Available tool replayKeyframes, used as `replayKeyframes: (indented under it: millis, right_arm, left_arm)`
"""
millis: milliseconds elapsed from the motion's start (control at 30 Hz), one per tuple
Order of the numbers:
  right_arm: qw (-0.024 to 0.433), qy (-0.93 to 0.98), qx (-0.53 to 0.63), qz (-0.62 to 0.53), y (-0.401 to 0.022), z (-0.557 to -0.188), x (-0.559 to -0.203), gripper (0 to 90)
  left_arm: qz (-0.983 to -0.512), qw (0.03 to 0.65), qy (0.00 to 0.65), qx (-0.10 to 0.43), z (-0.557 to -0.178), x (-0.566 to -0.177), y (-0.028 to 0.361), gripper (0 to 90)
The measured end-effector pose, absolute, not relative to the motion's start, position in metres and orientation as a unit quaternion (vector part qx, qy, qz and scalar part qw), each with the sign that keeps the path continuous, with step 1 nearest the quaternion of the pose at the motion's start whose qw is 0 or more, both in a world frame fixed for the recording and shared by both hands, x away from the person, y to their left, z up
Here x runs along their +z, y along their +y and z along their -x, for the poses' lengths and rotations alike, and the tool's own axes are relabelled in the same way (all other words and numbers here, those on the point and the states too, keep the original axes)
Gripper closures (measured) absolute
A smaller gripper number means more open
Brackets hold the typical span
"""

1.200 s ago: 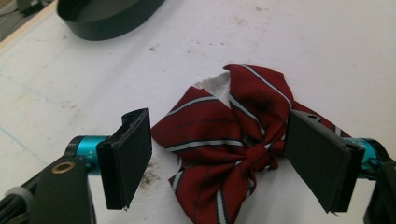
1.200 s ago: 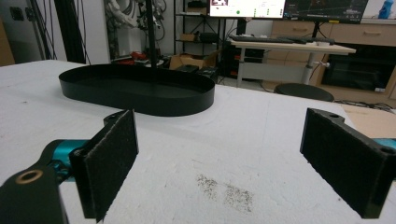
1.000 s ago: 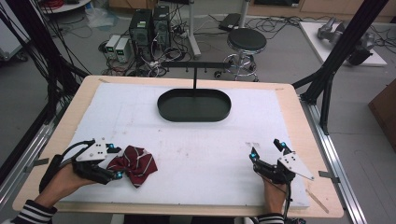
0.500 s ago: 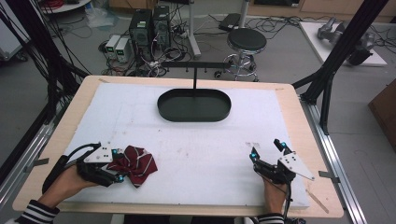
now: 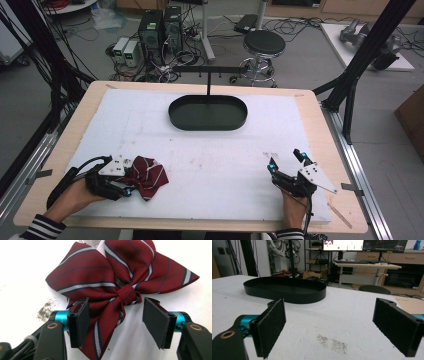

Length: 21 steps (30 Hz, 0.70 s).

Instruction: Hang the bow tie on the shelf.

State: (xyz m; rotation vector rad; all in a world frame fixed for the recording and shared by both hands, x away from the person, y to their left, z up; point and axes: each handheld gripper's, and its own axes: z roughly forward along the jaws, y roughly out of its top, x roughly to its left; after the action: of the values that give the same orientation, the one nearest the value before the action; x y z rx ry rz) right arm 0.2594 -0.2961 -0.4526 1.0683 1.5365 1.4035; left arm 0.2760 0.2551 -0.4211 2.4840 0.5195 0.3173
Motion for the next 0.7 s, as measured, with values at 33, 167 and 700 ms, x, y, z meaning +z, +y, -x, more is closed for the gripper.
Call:
replayKeyframes:
  millis: [33, 167, 700]
  right_arm:
    - [0.390, 0.605, 0.552, -0.420, -0.2961, -0.2594, -0.4526, 10.4]
    - [0.391, 0.604, 0.552, -0.420, -0.2961, -0.2594, -0.4526, 10.4]
    - [0.392, 0.603, 0.554, -0.420, -0.2969, -0.2594, -0.4527, 10.4]
  left_arm:
    - [-0.930, 0.286, 0.197, 0.118, -0.2767, -0.4211, 0.2550, 42.1]
    - [-0.929, 0.288, 0.204, 0.113, -0.2778, -0.4218, 0.2547, 44.3]
    - [-0.929, 0.290, 0.208, 0.095, -0.2803, -0.4224, 0.2621, 63.6]
